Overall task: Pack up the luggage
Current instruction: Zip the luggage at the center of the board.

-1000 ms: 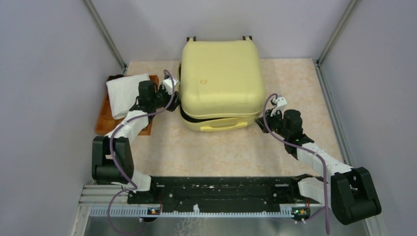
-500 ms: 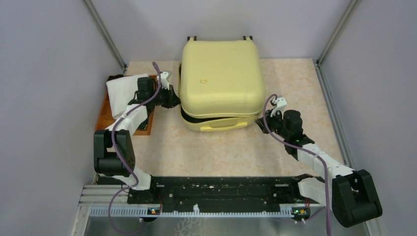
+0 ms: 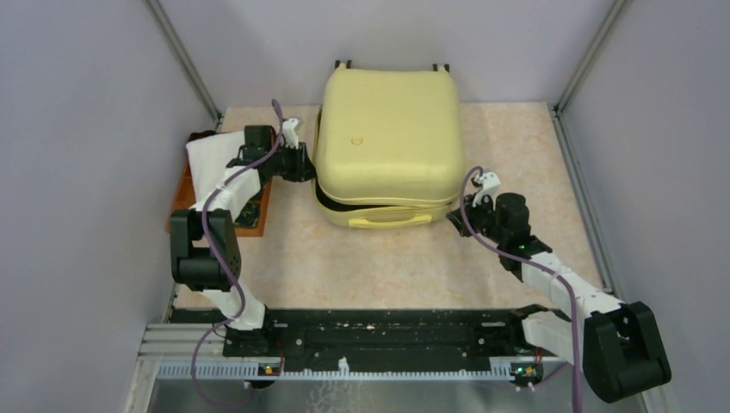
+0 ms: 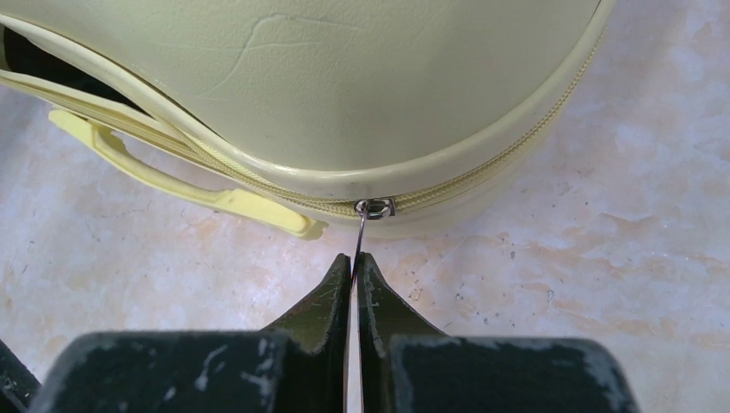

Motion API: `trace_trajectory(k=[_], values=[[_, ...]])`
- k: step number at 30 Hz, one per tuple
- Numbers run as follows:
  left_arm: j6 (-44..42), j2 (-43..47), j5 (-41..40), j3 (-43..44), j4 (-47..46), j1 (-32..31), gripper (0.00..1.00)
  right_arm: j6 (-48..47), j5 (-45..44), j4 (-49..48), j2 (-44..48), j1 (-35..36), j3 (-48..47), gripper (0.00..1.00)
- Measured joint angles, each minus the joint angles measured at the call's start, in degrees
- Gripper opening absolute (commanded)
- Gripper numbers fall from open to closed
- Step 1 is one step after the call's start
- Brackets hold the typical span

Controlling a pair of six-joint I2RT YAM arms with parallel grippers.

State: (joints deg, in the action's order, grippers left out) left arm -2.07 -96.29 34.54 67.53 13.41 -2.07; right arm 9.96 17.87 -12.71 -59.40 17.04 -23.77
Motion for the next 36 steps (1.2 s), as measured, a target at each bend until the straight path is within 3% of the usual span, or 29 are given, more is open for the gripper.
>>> trace_trajectory(k=[5, 6, 10, 18, 27, 31, 36], values=[[0.7, -1.0, 0.1, 1.1, 0.5, -0.6, 0.01, -0.6, 0.0, 0.4, 0.5, 0.1, 0.0, 0.00], [1.1, -1.2, 0.1, 1.3, 0.3, -0.6, 0.00, -0.8, 0.2, 0.6, 0.5, 0.1, -0.1, 0.00], [4.5, -1.6, 1.1, 0.8, -2.2, -0.4, 0.00, -1.6, -0.1, 3.2, 0.5, 1.3, -1.6, 0.00], [13.7, -0.5, 6.2, -7.4, -17.4, 1.1, 0.00, -1.0, -6.5, 7.0, 0.5, 6.7, -3.8, 0.00], [19.5, 1.9, 6.6, -15.1, -29.0, 1.0, 0.00, 0.9, -21.6, 7.5, -5.1, 18.2, -8.1, 0.00], [22.2, 3.5, 8.9, -17.8, -30.4, 0.6, 0.00, 1.6, -20.1, 2.8, -8.7, 26.3, -9.4, 0.00], [24.8, 4.3, 15.4, -19.2, -28.8, -2.5, 0.00, 2.8, -17.5, 0.7, -8.8, 27.9, -9.4, 0.00]])
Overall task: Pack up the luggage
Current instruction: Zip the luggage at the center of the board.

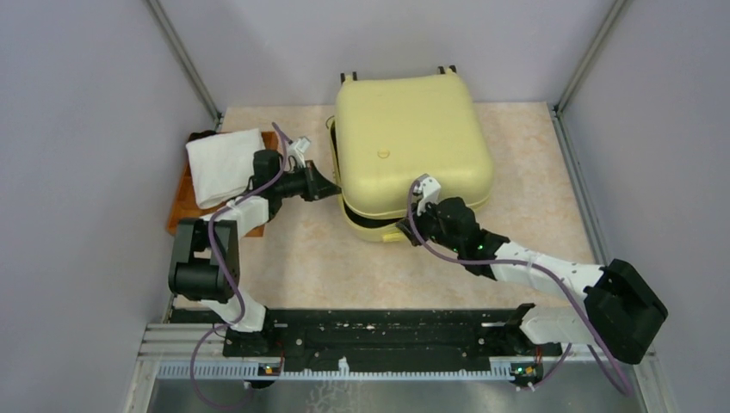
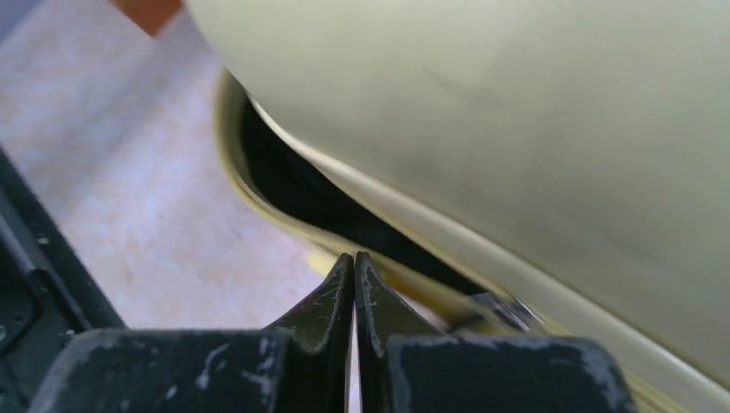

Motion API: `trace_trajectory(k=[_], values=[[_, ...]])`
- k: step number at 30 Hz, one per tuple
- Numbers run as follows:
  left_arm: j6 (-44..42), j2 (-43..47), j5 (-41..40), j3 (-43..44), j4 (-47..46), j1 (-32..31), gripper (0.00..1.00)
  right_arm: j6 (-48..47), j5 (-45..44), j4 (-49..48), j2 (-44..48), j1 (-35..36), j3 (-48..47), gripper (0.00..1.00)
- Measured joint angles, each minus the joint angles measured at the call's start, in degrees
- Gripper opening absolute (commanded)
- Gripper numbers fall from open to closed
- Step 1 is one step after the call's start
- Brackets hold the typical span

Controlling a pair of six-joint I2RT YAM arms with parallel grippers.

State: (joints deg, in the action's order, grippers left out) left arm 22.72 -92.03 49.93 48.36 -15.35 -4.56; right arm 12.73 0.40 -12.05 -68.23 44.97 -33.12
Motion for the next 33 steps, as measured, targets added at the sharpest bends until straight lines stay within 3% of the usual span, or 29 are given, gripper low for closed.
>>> trace_trajectory(k=[10, 13, 15, 18, 21, 27, 30, 33], values=[[2.0, 0.0, 8.4, -1.7, 2.6, -5.9, 0.00, 0.8, 6.1, -11.5, -12.3, 8.0, -10.7, 0.00], [0.9, 0.0, 9.3, -1.5, 4.1, -5.3, 0.03, 1.2, 6.1, -9.9, -12.4, 9.4, -11.1, 0.17], [-1.6, 0.0, 9.9, -0.3, 7.8, -4.4, 0.18, 2.0, 4.8, -7.2, -9.9, 8.2, -10.6, 0.26], [-9.2, 0.2, 11.2, 3.7, 16.2, -2.2, 0.43, 4.6, 3.6, -2.2, -1.4, 2.8, -8.4, 0.31], [-18.3, 0.2, 12.2, 9.8, 24.4, 2.6, 0.53, 6.6, -0.3, 3.0, 10.3, -5.2, -6.8, 0.36], [-38.4, -8.0, 9.5, 30.4, 38.0, 11.2, 0.58, 10.2, -7.3, 14.6, 22.3, -26.2, -6.6, 0.41], [-40.7, -14.6, 6.5, 37.6, 37.9, 11.5, 0.58, 12.1, -8.4, 18.8, 22.1, -33.6, -6.6, 0.42], [-37.6, -20.1, 3.3, 41.0, 32.1, 11.1, 0.59, 14.0, -11.0, 22.4, 20.0, -37.4, -6.2, 0.44]])
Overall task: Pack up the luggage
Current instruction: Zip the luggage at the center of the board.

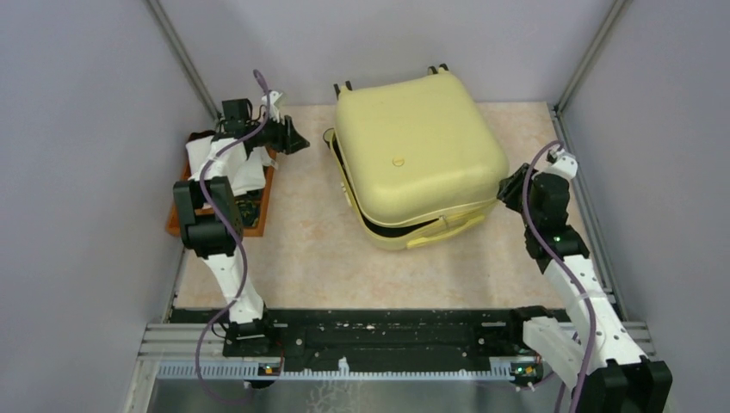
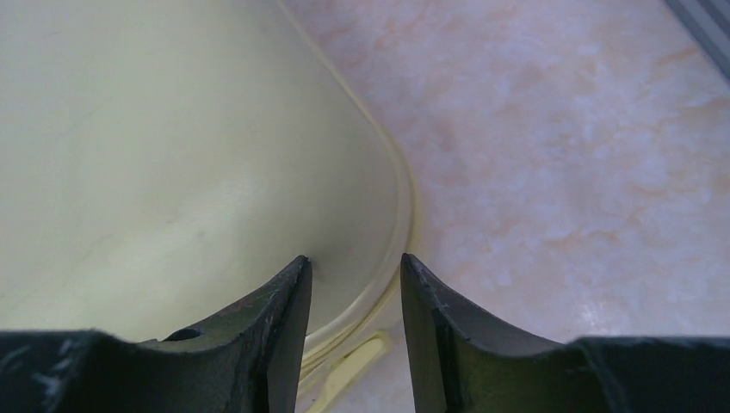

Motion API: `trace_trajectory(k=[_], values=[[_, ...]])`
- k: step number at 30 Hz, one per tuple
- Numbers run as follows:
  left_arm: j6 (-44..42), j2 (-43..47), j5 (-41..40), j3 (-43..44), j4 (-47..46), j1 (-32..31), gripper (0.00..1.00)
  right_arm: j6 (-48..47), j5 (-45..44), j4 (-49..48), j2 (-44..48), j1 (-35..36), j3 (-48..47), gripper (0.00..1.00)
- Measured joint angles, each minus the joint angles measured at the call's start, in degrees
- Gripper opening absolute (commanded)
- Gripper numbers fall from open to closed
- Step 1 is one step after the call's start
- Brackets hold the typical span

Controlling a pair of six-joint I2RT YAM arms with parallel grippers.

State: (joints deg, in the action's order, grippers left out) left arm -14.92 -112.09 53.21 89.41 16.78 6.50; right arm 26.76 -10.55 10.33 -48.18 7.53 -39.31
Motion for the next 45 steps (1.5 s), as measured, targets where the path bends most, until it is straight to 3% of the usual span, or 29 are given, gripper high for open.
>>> trace_trajectory(k=[5, 12, 17, 25, 31, 39, 45], values=[[5.3, -7.4, -7.2, 3.7, -11.0, -2.2, 0.60, 1.6, -1.8, 0.4, -4.7, -5.9, 0.2, 0.42], [12.7, -17.4, -12.1, 10.4, -23.7, -5.7, 0.63, 3.3, 1.7, -2.1, -25.0, -10.1, -8.0, 0.37], [16.6, -22.0, -12.1, 11.9, -29.5, -7.4, 0.55, 4.8, 3.8, -4.8, -33.4, -11.2, -13.5, 0.34], [16.1, -18.6, -2.8, -1.7, -40.9, -5.6, 0.46, 7.3, 12.5, -14.7, -44.4, -11.1, -22.6, 0.31], [3.1, -8.0, 7.8, -13.5, -30.6, -5.6, 0.45, 7.6, 18.5, -19.1, -50.4, -10.6, -27.9, 0.31], [-18.5, 2.5, 13.0, -13.5, -5.2, -6.6, 0.45, 5.9, 21.9, -17.8, -57.6, -10.5, -36.4, 0.38], [-30.2, 7.1, 12.4, -18.0, 5.2, -7.3, 0.43, 3.7, 23.0, -11.3, -68.2, -8.6, -55.2, 0.36]])
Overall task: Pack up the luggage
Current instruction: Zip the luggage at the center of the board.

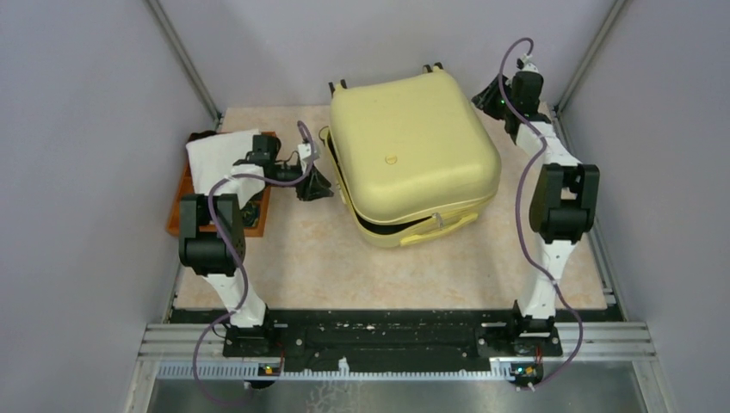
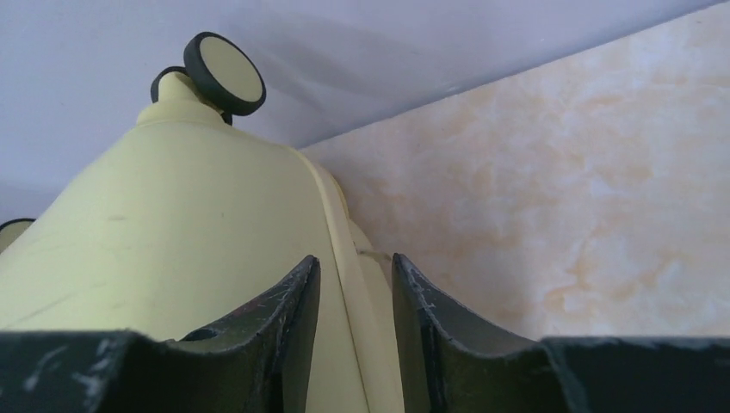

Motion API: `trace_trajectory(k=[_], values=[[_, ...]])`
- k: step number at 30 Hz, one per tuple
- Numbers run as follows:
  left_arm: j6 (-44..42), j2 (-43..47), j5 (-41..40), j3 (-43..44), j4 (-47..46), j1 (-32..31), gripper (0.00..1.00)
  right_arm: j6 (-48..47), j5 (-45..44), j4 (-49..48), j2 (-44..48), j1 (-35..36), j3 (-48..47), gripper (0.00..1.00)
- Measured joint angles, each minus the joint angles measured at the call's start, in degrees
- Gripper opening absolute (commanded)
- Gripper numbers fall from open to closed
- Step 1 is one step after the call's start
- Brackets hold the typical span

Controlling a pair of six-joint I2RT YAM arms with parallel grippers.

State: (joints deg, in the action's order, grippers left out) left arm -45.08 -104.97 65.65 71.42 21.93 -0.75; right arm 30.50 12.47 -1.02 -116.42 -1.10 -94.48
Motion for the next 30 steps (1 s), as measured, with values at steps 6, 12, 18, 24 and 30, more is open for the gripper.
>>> trace_trajectory(k=[6, 12, 18, 24, 30], values=[[-4.4, 3.0, -2.6, -8.6, 3.3, -5.4, 0.41, -0.5, 0.9, 4.3, -13.1, 2.1, -17.2, 0.36], [-2.9, 4.5, -4.4, -11.3, 4.1, -12.3, 0.41, -0.5, 3.0, 4.6, -18.9, 3.2, -23.6, 0.35], [-2.2, 7.6, -4.2, -12.1, 10.0, -13.3, 0.55, 0.0, 10.3, 0.3, -21.0, 5.6, -26.0, 0.35], [-8.1, 14.4, -4.3, -11.0, 20.9, -13.3, 0.76, -2.6, 13.9, -0.2, -21.0, 9.9, -31.4, 0.57], [-23.5, 13.8, -9.4, 5.4, 41.2, -5.1, 0.99, -5.4, 7.2, -1.0, -5.0, 9.5, -11.4, 0.70]])
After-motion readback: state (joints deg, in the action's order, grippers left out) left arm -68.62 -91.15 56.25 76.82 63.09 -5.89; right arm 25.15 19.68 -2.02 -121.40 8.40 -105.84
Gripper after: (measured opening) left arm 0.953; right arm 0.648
